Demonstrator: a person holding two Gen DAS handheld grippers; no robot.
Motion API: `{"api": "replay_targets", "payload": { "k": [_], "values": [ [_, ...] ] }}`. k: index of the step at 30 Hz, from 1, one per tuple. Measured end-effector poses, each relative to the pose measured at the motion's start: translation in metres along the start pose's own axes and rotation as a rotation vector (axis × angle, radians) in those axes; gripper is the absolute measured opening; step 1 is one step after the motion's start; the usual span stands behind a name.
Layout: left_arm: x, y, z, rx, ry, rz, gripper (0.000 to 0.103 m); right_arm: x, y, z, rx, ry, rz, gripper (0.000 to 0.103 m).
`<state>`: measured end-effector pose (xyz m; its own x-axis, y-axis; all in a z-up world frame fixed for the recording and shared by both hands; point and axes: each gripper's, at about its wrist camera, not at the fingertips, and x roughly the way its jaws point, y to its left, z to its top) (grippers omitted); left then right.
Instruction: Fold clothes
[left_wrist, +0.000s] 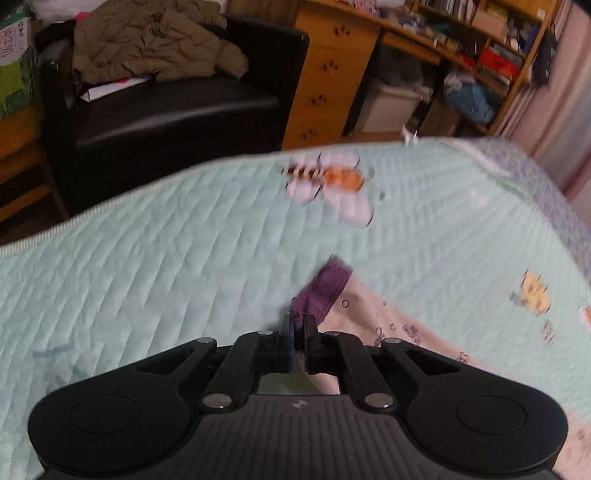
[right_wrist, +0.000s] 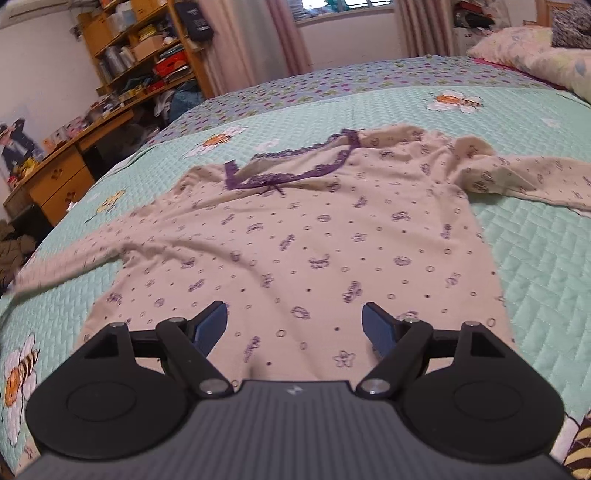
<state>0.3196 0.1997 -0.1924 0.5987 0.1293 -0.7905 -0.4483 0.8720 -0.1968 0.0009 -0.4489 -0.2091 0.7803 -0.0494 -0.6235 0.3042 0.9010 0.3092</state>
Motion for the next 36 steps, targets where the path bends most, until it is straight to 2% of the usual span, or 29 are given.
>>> {"api": "replay_targets", "payload": {
  "k": [3, 4, 5, 7, 9, 10, 12, 14, 16, 19, 21, 24, 26, 27, 28, 29, 32, 34, 35, 36],
  "values": [
    [0.001, -0.006, -0.004, 0.074, -0.008, 0.009, 0.015, -0.002, -0.006, 0.001, 0.010, -0.004, 0.003, 0.081],
    [-0.003, -0.007, -0.004, 0.081, -0.012, 0.009, 0.027, -0.003, -0.007, 0.001, 0.008, -0.004, 0.002, 0.081],
    [-0.009, -0.008, -0.002, 0.072, -0.021, 0.019, 0.043, -0.004, -0.009, 0.002, 0.003, -0.009, 0.004, 0.081],
    [-0.031, -0.007, -0.004, 0.038, -0.101, 0.078, 0.057, -0.007, -0.009, 0.009, -0.014, -0.039, 0.024, 0.081],
    [-0.059, -0.004, -0.017, -0.032, -0.193, 0.126, 0.063, -0.005, -0.005, 0.022, -0.028, -0.069, 0.052, 0.081],
    [-0.073, -0.003, -0.027, -0.079, -0.221, 0.117, 0.067, 0.000, -0.001, 0.032, -0.042, -0.081, 0.074, 0.081],
    [-0.092, -0.007, -0.052, -0.149, -0.246, 0.041, 0.069, 0.014, 0.009, 0.055, -0.087, -0.104, 0.135, 0.081],
    [-0.102, -0.028, -0.079, -0.157, -0.245, -0.015, 0.069, 0.038, 0.031, 0.084, -0.175, -0.115, 0.210, 0.081],
    [-0.106, -0.059, -0.107, -0.106, -0.256, -0.082, 0.070, 0.070, 0.057, 0.117, -0.280, -0.103, 0.305, 0.081],
    [-0.105, -0.107, -0.143, 0.033, -0.296, -0.139, 0.073, 0.126, 0.096, 0.159, -0.419, -0.037, 0.442, 0.080],
    [-0.104, -0.127, -0.162, 0.117, -0.323, -0.180, 0.083, 0.163, 0.110, 0.174, -0.493, -0.011, 0.452, 0.079],
    [-0.104, -0.145, -0.183, 0.227, -0.369, -0.235, 0.087, 0.208, 0.117, 0.184, -0.542, 0.037, 0.434, 0.079],
    [-0.104, -0.151, -0.191, 0.261, -0.394, -0.263, 0.099, 0.233, 0.112, 0.185, -0.535, 0.078, 0.421, 0.070],
    [-0.104, -0.152, -0.194, 0.272, -0.400, -0.274, 0.101, 0.245, 0.110, 0.185, -0.532, 0.099, 0.415, 0.053],
    [-0.103, -0.154, -0.196, 0.281, -0.403, -0.273, 0.101, 0.257, 0.108, 0.185, -0.528, 0.119, 0.408, 0.030],
    [-0.100, -0.155, -0.197, 0.288, -0.398, -0.270, 0.101, 0.269, 0.105, 0.185, -0.524, 0.139, 0.402, 0.023],
    [-0.091, -0.157, -0.195, 0.295, -0.355, -0.285, 0.100, 0.300, 0.099, 0.185, -0.509, 0.188, 0.393, 0.023],
    [-0.090, -0.155, -0.197, 0.299, -0.339, -0.284, 0.100, 0.302, 0.098, 0.186, -0.497, 0.183, 0.415, 0.021],
    [-0.089, -0.155, -0.197, 0.299, -0.335, -0.286, 0.100, 0.302, 0.099, 0.185, -0.513, 0.178, 0.418, 0.017],
    [-0.089, -0.154, -0.199, 0.299, -0.334, -0.285, 0.100, 0.303, 0.102, 0.186, -0.532, 0.175, 0.419, 0.002]
  ]
}}
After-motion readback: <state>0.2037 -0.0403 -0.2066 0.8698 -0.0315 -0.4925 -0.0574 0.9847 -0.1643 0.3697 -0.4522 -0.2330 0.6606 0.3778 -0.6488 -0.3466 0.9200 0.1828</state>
